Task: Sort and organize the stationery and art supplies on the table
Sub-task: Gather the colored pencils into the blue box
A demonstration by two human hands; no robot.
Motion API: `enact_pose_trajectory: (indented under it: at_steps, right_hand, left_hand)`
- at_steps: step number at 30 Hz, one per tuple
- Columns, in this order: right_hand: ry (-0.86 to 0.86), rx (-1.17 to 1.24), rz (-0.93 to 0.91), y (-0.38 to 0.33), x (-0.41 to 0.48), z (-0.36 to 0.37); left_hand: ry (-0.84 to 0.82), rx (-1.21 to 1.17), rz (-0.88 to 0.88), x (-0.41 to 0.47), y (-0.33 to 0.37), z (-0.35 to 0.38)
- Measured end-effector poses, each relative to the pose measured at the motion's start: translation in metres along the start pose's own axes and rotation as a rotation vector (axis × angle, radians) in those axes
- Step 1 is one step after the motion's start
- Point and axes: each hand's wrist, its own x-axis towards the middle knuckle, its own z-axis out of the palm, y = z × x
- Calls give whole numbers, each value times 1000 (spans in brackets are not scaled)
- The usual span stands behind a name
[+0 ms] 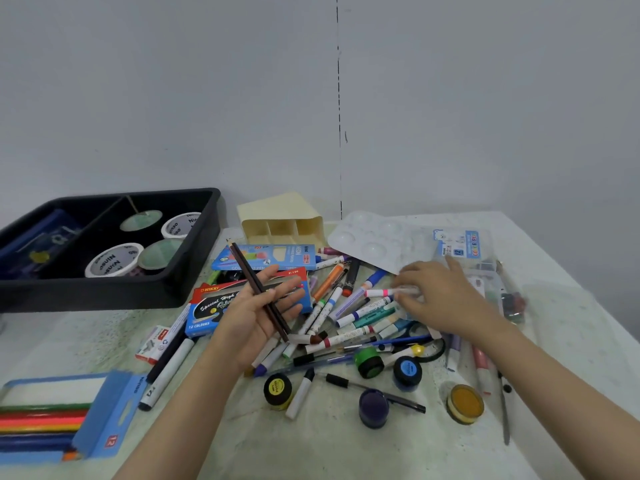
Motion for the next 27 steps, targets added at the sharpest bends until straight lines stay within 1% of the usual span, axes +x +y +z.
enact_pose_trajectory:
  at_steps: [3, 6, 8, 11, 14, 17, 20, 24, 27]
  right_hand:
    - [-40, 101, -109, -22, 15, 6]
    - [-58, 192, -281, -48, 32, 15]
    - [-75, 197, -364, -62, 44, 24]
    - [-86, 138, -438, -77, 60, 34]
    - [-117, 62, -477, -87, 71, 40]
    - [-149, 4, -474, -92, 76, 46]
    - [-136, 15, -478, -88, 70, 48]
    - [-71, 76, -498, -74, 52, 42]
    - [-71, 97, -471, -63, 44, 37]
  left_hand:
    - [16, -17, 27, 0, 5, -4]
    - [38, -27, 51, -2, 11, -8]
    - [58, -33, 63, -2, 13, -14]
    - [91, -58, 79, -3, 17, -22]
    - [106, -71, 101, -5, 20, -29]
    - [109, -73, 109, -8, 23, -36]
    - [110, -73, 111, -11, 25, -43]
    - [119, -74, 116, -15, 27, -51]
    - [116, -81, 126, -17, 29, -52]
